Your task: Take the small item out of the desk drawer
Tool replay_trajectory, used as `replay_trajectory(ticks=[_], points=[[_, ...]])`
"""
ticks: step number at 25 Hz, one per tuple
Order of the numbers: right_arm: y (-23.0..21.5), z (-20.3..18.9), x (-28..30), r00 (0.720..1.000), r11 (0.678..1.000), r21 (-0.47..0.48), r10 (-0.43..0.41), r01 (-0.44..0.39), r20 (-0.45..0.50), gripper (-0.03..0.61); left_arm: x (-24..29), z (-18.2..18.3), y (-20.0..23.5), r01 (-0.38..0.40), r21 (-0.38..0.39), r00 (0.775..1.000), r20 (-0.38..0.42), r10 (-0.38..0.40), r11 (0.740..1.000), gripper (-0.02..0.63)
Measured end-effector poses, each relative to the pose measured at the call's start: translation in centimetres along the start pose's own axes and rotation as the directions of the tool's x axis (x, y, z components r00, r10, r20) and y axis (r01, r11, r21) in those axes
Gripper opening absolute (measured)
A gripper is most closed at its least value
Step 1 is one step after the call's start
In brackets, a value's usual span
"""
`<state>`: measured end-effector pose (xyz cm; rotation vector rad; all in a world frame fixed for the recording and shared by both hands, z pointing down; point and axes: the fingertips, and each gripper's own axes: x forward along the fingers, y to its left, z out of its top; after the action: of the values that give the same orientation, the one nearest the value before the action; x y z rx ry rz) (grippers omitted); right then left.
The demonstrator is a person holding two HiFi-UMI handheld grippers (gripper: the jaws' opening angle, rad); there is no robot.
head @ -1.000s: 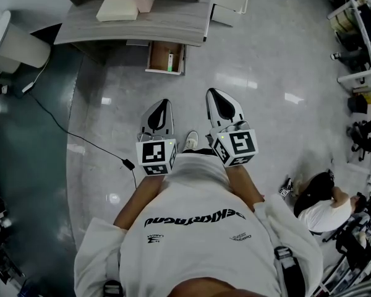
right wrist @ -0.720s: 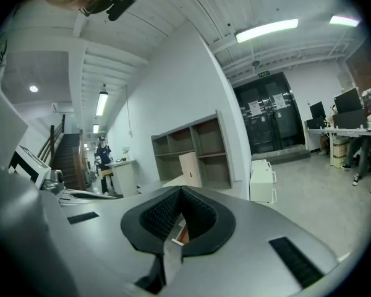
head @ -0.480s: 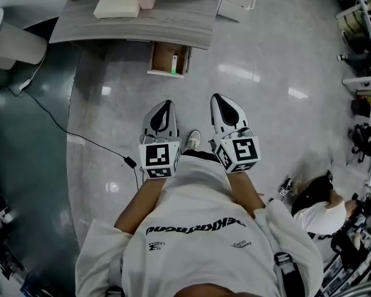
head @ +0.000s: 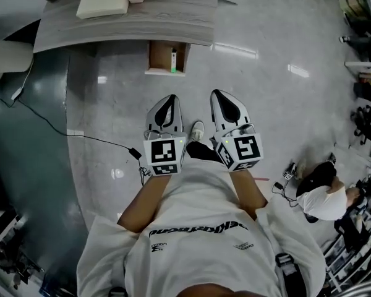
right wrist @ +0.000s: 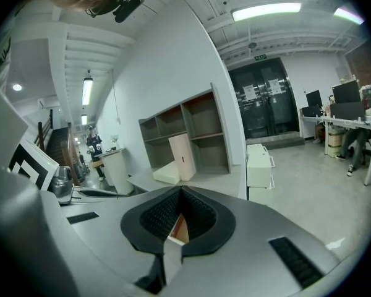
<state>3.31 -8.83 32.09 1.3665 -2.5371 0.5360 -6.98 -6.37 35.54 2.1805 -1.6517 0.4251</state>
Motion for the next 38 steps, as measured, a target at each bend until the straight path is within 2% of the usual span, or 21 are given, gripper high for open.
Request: replay_trajectory(ticks=[6, 13, 24, 34, 38], points=[[-1.2, -1.6, 3.3, 0.999, 1.0, 0.022, -0.019, 0.019, -0.032, 0.032, 3.5, -0.9, 1.4, 0.038, 0.011, 0.998, -0.043, -0.037, 0.999, 0.015], [-2.2, -4.3, 6.3, 0.996, 0.999, 0.038, -0.027, 0.031, -0.081, 0.032, 7.2, -3.5, 3.7, 0.031, -0.006, 0.994, -0.106, -0.031, 1.0, 0.015], [-4.2, -8.3, 10.5, 0.991, 0.998, 0.054, -0.038, 0.045, -0.129, 0.032, 14.2, -7.7, 5.3, 0.04, 0.007, 0.983, -0.181, -0.038, 0.999, 0.017], [-6.2, -13.2, 11.9, 0.983, 0.993, 0.094, -0.061, 0.078, -0.175, 0.032, 18.8, -12.2, 6.4, 0.033, -0.01, 0.969, -0.243, -0.035, 0.999, 0.018], [-6.4, -14.8, 11.9, 0.979, 0.991, 0.107, -0.056, 0.078, -0.194, 0.032, 20.1, -14.4, 6.9, 0.027, -0.022, 0.956, -0.29, -0.032, 0.999, 0.02]])
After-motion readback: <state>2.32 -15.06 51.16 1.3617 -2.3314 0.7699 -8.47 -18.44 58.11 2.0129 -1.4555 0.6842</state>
